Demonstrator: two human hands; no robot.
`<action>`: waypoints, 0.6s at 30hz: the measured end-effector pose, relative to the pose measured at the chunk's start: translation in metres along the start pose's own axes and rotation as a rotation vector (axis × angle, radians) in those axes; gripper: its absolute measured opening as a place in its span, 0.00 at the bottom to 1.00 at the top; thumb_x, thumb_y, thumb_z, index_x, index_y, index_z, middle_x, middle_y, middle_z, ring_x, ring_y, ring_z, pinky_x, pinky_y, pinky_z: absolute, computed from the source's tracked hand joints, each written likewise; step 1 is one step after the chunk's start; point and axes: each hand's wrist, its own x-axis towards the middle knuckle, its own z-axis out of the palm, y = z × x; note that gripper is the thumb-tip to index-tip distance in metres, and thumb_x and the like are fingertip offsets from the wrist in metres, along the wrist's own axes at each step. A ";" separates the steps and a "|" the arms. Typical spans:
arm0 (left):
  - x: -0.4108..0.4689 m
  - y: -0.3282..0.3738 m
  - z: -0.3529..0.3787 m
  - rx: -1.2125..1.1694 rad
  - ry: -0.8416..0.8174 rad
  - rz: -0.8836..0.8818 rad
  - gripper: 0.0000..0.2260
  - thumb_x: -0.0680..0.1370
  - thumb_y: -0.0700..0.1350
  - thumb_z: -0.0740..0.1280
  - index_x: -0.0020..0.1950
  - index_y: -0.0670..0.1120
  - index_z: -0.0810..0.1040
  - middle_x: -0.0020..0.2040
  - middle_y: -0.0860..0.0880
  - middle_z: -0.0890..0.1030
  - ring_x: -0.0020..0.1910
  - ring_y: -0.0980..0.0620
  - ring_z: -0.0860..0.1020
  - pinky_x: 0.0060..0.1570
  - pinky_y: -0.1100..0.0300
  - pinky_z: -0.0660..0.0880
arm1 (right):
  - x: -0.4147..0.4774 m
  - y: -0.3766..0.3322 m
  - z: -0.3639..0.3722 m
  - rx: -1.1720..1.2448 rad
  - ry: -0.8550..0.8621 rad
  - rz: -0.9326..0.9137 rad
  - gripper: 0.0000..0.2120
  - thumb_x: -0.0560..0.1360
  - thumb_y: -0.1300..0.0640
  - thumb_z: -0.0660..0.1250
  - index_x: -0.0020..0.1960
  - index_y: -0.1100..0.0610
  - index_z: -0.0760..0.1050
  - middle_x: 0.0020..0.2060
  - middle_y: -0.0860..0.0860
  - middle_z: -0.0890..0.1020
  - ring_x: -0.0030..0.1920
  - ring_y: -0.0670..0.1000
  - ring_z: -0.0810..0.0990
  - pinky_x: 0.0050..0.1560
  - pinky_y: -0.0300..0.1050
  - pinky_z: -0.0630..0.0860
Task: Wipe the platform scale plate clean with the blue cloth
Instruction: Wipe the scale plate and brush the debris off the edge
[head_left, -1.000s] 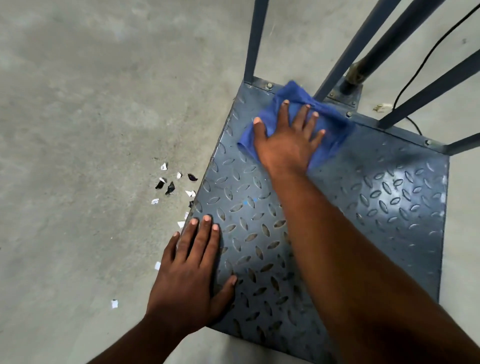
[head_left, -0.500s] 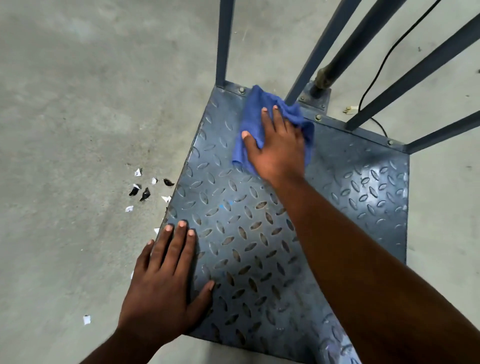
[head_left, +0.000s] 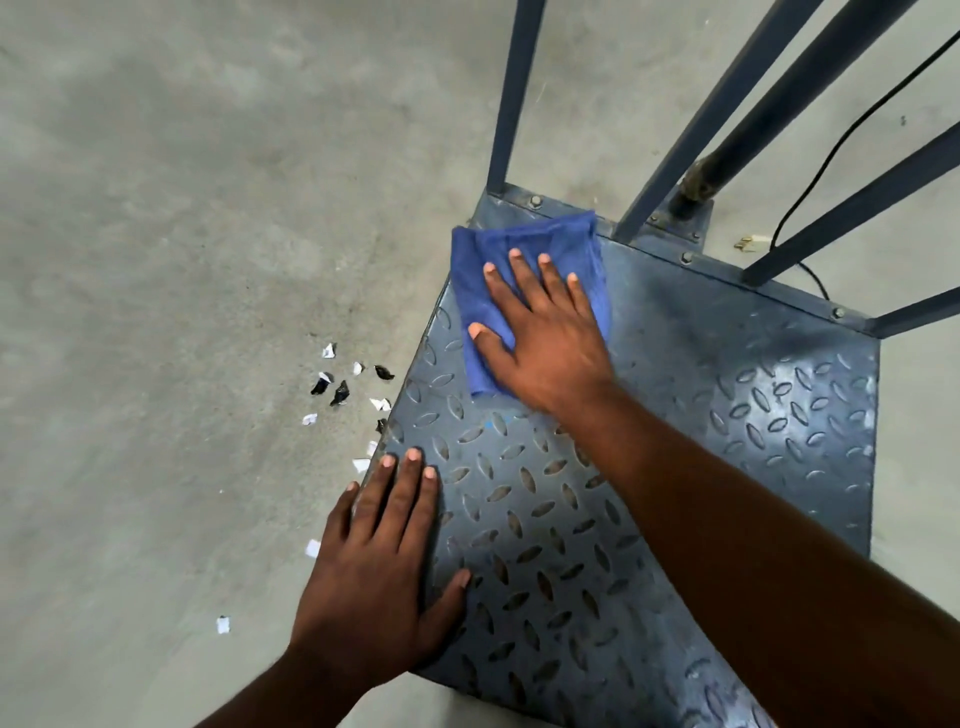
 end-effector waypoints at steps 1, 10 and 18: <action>0.000 0.000 0.000 0.003 -0.007 -0.001 0.43 0.79 0.70 0.60 0.85 0.43 0.63 0.87 0.43 0.58 0.86 0.40 0.58 0.78 0.39 0.62 | 0.016 -0.001 0.000 0.011 0.004 -0.015 0.34 0.82 0.34 0.50 0.83 0.48 0.58 0.83 0.51 0.58 0.82 0.58 0.56 0.81 0.62 0.53; -0.001 -0.001 0.003 0.000 0.022 -0.003 0.42 0.79 0.69 0.60 0.85 0.42 0.64 0.87 0.43 0.59 0.86 0.40 0.57 0.77 0.39 0.65 | 0.018 -0.059 0.004 0.053 0.059 0.245 0.37 0.81 0.33 0.47 0.83 0.52 0.55 0.83 0.57 0.55 0.83 0.60 0.51 0.81 0.63 0.49; -0.002 0.000 0.003 0.009 0.019 -0.005 0.43 0.78 0.70 0.61 0.85 0.43 0.65 0.87 0.43 0.59 0.86 0.41 0.58 0.78 0.41 0.61 | 0.075 0.019 -0.002 0.006 0.014 0.322 0.42 0.80 0.31 0.46 0.83 0.60 0.52 0.82 0.61 0.57 0.82 0.61 0.53 0.82 0.58 0.49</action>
